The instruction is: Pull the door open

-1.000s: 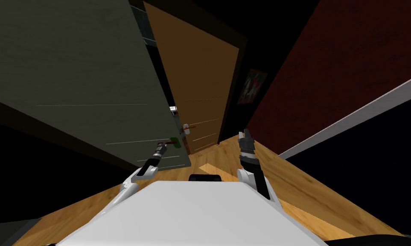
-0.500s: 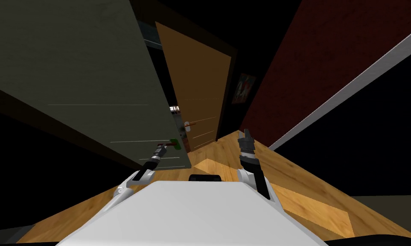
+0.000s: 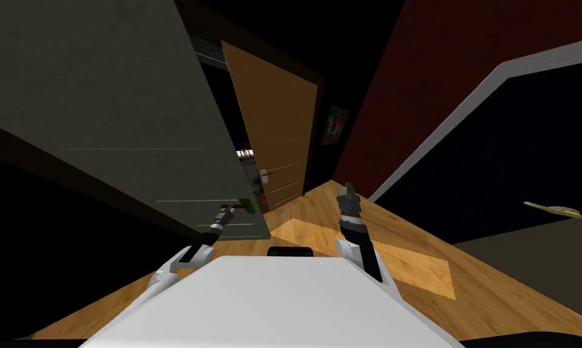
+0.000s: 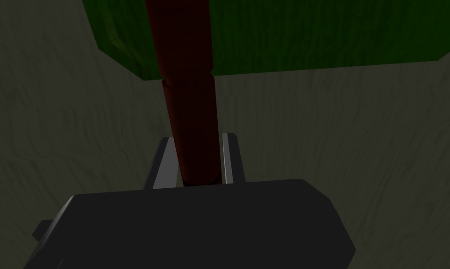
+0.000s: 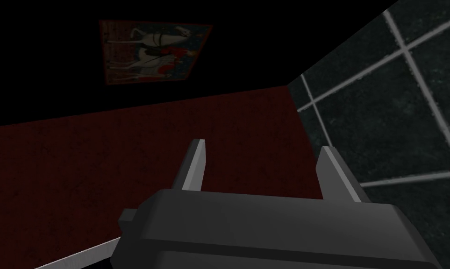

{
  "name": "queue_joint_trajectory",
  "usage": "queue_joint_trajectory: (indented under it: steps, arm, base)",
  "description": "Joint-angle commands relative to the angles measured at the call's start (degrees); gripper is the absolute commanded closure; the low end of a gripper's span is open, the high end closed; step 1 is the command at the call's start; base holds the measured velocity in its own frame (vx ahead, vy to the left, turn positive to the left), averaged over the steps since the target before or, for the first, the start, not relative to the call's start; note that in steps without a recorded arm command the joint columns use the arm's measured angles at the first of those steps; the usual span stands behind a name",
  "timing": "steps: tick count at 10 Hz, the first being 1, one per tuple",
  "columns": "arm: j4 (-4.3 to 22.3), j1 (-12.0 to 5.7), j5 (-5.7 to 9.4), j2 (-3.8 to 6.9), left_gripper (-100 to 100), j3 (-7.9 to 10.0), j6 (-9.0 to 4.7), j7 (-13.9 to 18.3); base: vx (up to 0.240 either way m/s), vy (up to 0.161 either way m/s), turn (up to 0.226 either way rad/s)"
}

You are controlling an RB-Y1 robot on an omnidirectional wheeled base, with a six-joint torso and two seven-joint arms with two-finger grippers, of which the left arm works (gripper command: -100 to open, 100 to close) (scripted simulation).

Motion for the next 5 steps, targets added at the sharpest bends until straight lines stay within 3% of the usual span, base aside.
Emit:
queue_joint_trajectory:
  steps: [1,4,5]
  arm:
    - [-0.5,1.22,0.0,0.78,100,-1.37,-1.61,0.8]
    - [-0.9,3.24,0.3,2.82,100,-2.87,-4.52,2.2]
    - [0.0,2.48,0.39,2.71,100,-2.04,-4.06,1.9]
  base:
    - [-0.198,0.064,-0.137]
    - [-0.221,0.081,-0.173]
    - [-0.11,0.041,-0.027]
